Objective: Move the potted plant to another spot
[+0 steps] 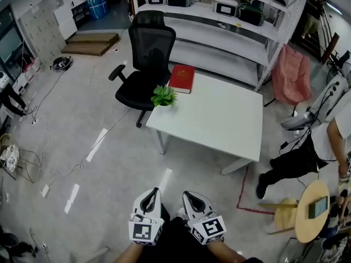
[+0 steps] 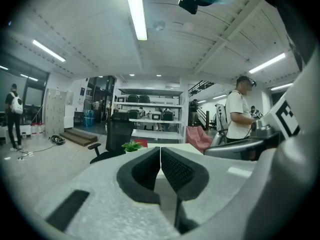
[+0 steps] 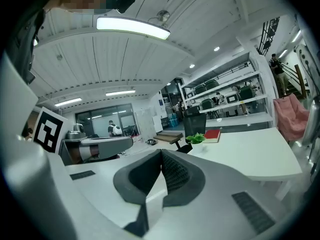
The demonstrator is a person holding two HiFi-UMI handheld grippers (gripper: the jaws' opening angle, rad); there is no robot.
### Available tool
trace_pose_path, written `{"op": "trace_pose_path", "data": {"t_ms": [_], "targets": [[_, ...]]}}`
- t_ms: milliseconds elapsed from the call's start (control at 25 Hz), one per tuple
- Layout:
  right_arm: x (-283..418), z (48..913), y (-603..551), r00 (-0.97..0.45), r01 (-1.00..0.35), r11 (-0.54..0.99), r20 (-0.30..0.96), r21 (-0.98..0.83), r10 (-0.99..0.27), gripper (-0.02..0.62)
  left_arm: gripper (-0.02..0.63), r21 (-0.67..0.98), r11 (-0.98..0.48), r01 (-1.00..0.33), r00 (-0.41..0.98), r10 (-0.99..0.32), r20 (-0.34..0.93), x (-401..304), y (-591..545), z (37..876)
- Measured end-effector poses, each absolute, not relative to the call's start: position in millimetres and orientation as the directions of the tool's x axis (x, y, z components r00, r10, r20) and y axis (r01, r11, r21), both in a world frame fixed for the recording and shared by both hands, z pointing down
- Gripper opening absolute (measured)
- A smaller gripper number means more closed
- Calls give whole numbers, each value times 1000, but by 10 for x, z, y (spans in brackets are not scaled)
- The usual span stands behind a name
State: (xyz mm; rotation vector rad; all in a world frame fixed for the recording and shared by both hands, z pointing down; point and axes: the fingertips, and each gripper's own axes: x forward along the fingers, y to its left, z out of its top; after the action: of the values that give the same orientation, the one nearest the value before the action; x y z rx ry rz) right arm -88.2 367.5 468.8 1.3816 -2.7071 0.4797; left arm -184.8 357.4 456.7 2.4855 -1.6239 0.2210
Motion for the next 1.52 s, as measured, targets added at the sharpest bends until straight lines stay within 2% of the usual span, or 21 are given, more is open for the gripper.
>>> {"op": "trace_pose_path", "data": {"t_ms": [320,760,920,1520], "targets": [[-801,4777,3622,-617,-785,571,210,-240,-759,12,18,57,-353,-934,357,-909,214,-1834,3525,4628],[-891,4863,2961,-589,-808,551,236,-210,-773,12,18,92,-367,-925,378,-909,173,-1956,2745,4707],[-1037,4859,2550,-585,-811,553,245,-193,-773,12,19,92,-398,-913,408,-887,216,-2058,2369,4766],[-1835,4783,1059,-532,-844,523,305,-118,-790,12,18,103,-485,-869,495,-856,146,-2761,735,4581]]}}
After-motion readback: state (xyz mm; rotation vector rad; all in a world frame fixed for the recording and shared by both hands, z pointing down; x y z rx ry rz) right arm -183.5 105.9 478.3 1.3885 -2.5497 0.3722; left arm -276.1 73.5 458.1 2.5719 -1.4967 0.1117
